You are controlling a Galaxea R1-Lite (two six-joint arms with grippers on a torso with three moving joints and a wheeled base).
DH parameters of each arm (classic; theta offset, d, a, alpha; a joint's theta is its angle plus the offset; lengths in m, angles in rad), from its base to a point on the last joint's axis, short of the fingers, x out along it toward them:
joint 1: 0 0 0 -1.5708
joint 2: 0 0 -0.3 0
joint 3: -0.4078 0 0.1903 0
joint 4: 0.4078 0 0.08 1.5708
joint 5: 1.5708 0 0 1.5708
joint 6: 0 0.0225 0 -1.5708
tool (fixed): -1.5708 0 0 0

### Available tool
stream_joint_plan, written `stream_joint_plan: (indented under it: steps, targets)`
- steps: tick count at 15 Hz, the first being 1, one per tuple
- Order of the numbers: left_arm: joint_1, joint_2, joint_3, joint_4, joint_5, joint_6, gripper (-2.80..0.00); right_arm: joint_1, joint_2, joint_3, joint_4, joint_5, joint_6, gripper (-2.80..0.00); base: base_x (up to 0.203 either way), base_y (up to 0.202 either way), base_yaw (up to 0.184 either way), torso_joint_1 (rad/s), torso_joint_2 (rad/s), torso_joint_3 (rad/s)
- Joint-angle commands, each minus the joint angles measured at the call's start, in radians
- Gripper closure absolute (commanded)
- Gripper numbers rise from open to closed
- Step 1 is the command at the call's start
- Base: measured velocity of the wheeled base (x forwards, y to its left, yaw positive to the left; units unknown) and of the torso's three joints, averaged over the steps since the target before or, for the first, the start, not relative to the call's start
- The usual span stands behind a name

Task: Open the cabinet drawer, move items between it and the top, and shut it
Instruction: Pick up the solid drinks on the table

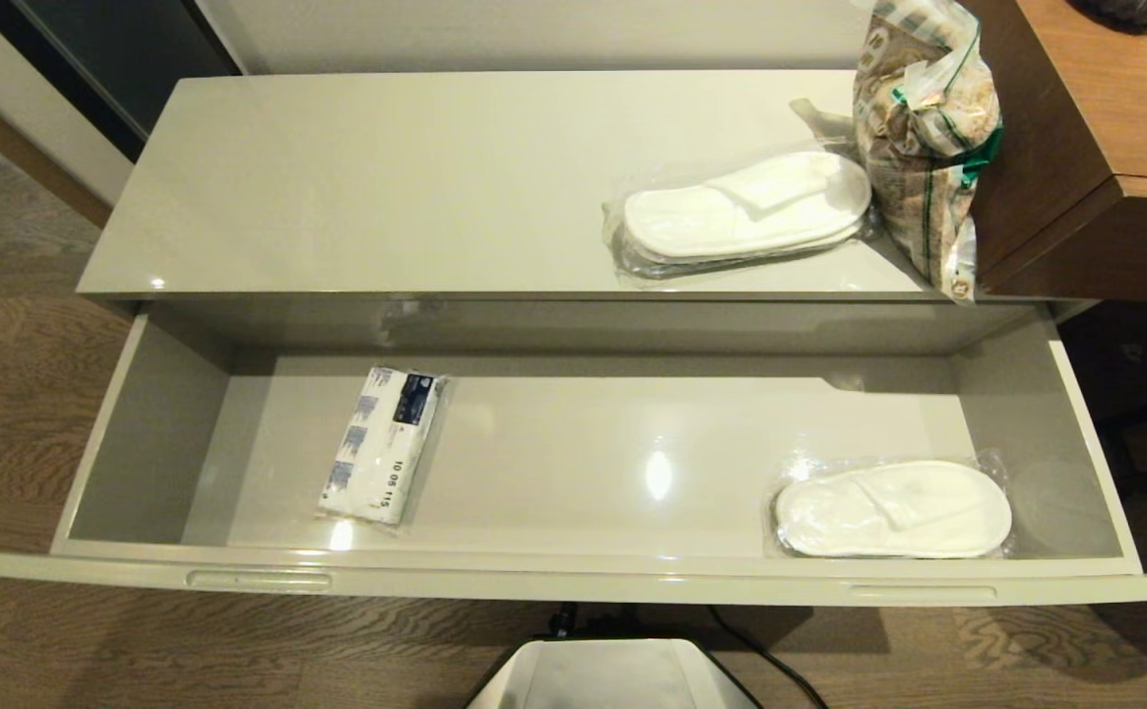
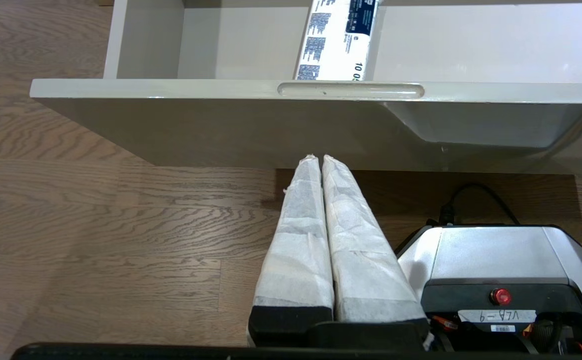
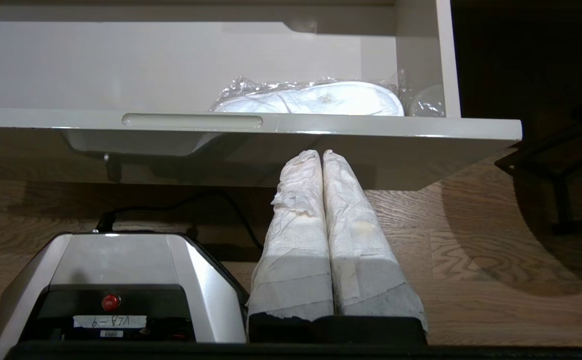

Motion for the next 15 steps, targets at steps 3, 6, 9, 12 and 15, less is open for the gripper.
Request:
stream_joint_plan:
  steps: [3, 6, 9, 12, 15]
  targets:
    - [0.0, 0.001, 0.0, 0.0, 0.0, 0.0, 0.0, 0.0, -0.007, -0.037, 0.022, 0.002, -0.006, 0.0, 0.0, 0.0, 0.0, 0.0, 0.0, 0.0]
    - [0.001, 0.001, 0.0, 0.0, 0.0, 0.0, 0.0, 0.0, -0.007, -0.389, 0.284, 0.023, 0.016, 0.0, 0.0, 0.0, 0.0, 0.0, 0.0, 0.0]
    - [0.0, 0.001, 0.0, 0.0, 0.0, 0.0, 0.0, -0.001, 0.037, -0.739, 0.509, 0.02, 0.051, 0.0, 0.0, 0.0, 0.0, 0.0, 0.0, 0.0]
    - [0.0, 0.001, 0.0, 0.0, 0.0, 0.0, 0.0, -0.003, 0.336, -0.998, 0.583, -0.015, 0.15, 0.0, 0.0, 0.0, 0.0, 0.0, 0.0, 0.0]
    - [0.001, 0.001, 0.0, 0.0, 0.0, 0.0, 0.0, -0.004, 0.671, -1.237, 0.728, -0.032, 0.151, 0.0, 0.0, 0.0, 0.0, 0.0, 0.0, 0.0]
